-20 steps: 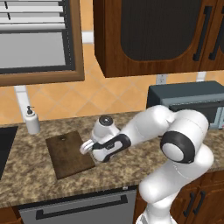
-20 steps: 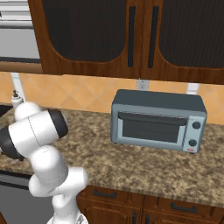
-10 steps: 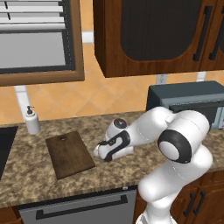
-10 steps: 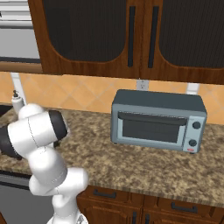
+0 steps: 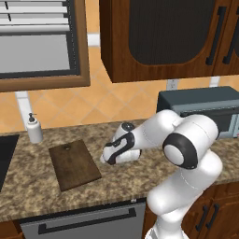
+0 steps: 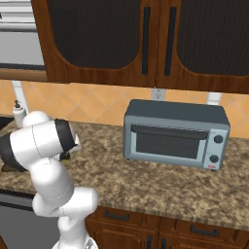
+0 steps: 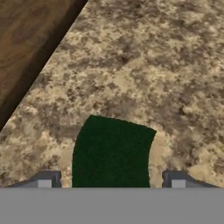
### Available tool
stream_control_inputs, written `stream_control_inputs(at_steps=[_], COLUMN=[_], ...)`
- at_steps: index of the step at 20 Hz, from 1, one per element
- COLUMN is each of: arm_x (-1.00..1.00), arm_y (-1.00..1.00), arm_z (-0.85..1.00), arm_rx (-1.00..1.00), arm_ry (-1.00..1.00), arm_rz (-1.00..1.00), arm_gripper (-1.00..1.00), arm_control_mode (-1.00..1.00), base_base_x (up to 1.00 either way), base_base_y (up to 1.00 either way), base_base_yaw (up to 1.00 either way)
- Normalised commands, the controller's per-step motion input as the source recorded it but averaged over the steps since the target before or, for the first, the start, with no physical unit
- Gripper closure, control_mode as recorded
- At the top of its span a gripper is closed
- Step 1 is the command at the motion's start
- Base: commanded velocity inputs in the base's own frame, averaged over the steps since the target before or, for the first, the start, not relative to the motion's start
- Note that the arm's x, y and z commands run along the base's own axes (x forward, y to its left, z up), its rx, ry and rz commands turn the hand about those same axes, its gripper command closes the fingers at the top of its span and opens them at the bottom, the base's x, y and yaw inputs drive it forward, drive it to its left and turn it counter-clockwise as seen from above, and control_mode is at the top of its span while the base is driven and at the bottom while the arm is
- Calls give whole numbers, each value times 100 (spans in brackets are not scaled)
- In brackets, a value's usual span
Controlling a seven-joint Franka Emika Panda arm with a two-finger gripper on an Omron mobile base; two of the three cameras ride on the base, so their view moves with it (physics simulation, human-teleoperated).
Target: Pick up the sponge from the counter and clean the cutting board by briefly scrubbing or pressing down on the cutting board. Once finished, release the sponge.
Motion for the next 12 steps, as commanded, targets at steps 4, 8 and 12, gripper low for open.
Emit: stream_control_inputs(at_steps=[4, 8, 12], arm_x=[-17, -92, -100], arm_y=[-16, -21, -31], arm_z=[14, 70, 93], arm_rx=[0, 0, 0], arm_ry=[-3, -23, -28], arm_rz=[0, 5, 14], arm_gripper=[-100, -100, -100], arm_control_mode=[-100, -100, -100], base_base_x=[0, 0, 0], base_base_y=[0, 0, 0], base_base_yaw=[0, 0, 0])
